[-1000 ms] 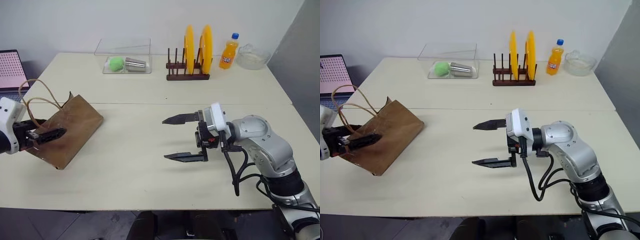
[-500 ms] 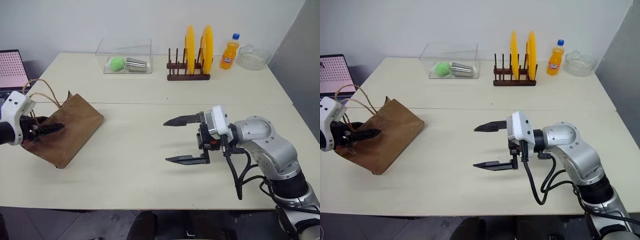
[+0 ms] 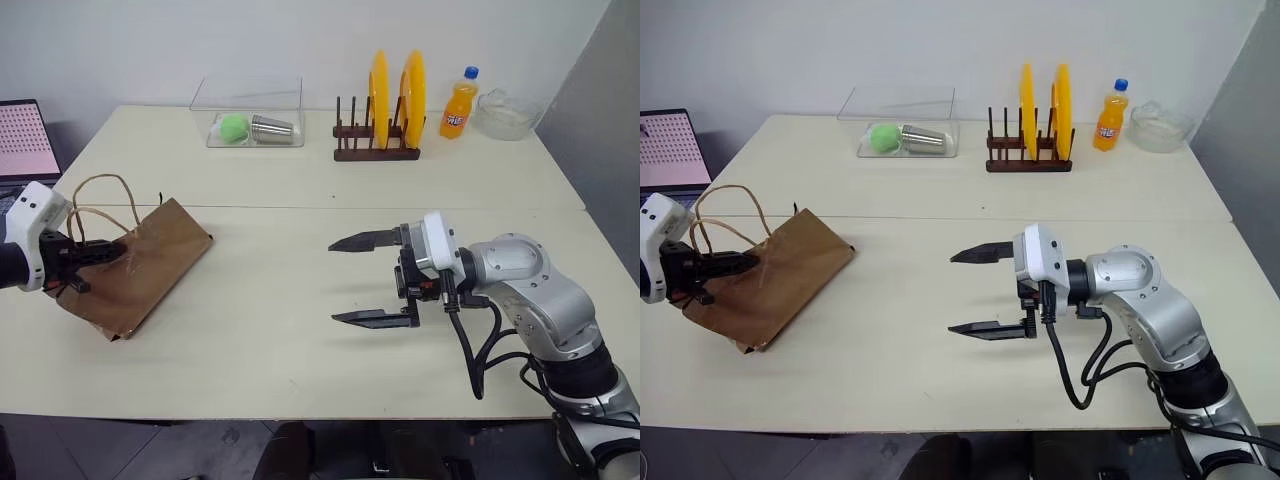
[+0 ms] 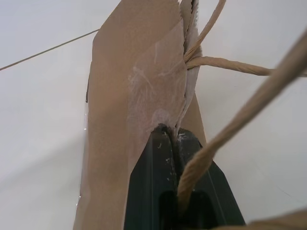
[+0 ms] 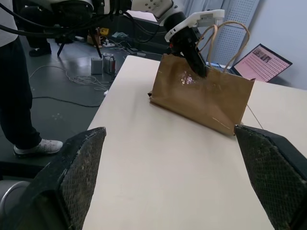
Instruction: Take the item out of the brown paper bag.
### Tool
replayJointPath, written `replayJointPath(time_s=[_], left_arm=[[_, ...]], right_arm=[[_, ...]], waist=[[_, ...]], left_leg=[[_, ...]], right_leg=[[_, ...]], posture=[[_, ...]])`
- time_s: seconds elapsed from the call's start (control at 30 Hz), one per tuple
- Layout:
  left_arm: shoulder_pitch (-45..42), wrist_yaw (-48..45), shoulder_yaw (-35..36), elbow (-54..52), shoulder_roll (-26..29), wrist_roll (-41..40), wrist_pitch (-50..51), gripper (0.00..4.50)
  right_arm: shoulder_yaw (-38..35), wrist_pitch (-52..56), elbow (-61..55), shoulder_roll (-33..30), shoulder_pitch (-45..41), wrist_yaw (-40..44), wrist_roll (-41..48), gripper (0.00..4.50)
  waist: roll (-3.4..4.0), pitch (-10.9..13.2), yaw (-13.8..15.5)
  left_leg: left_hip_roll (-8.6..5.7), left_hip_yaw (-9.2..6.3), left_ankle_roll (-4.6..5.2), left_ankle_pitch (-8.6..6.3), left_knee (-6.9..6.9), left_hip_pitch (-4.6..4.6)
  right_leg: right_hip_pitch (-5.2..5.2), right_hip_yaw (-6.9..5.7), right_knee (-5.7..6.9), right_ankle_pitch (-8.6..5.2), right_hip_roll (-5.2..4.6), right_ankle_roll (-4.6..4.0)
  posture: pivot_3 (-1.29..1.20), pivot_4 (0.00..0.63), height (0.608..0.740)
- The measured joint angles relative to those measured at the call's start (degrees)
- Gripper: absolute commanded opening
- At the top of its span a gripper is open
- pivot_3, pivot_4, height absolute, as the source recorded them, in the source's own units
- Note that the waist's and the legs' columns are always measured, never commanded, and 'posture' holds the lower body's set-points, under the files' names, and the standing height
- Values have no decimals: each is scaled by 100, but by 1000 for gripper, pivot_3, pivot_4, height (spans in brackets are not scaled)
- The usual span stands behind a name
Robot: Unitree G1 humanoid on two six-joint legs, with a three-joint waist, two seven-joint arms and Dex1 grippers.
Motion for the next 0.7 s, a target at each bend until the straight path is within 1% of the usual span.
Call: replayJointPath(time_s=[0.07,0.2,0.27,0.33,0.5,0.7], left_arm=[[-218,-56,-71,-41,-3,6,-2,32],[-1043,-318,-386,-80,-9,50,-140,32],[-1466,-494,-592,-99,-54,120,-224,32],[-1850,-639,-804,-33,-211,204,-328,32],[-2723,-940,-1404,467,-996,545,-947,32],[-3789,-1156,-1870,1709,-2182,982,-1897,32]], right_arm=[[-12,-1,-10,-24,66,-20,-24,4500],[-33,34,-108,-137,252,-154,-25,4500],[-87,65,-199,-197,337,-258,-25,4500],[-166,96,-271,-252,449,-374,-36,4500],[-359,173,-470,-299,802,-996,-255,4500],[-716,640,-931,-364,1433,-1885,-343,4500]], waist=[[-6,-2,20],[-21,1,39],[-22,0,22],[-22,0,16],[-24,1,26],[-26,1,19]], left_leg=[[-1,-5,0,0,3,-3],[-6,-7,0,1,15,-15],[-8,-5,0,1,15,-15],[-8,-4,0,1,14,-14],[-8,-6,-1,2,17,-17],[-8,-9,-1,2,40,-47]], right_leg=[[0,-4,0,0,0,0],[1,-6,0,1,0,3],[1,-3,-1,1,0,4],[0,-3,3,1,1,4],[-1,-6,9,2,2,2],[-14,-10,10,3,3,2]], posture=[[0,150,740],[0,150,740],[0,150,740],[0,150,740],[0,150,740],[0,150,740]])
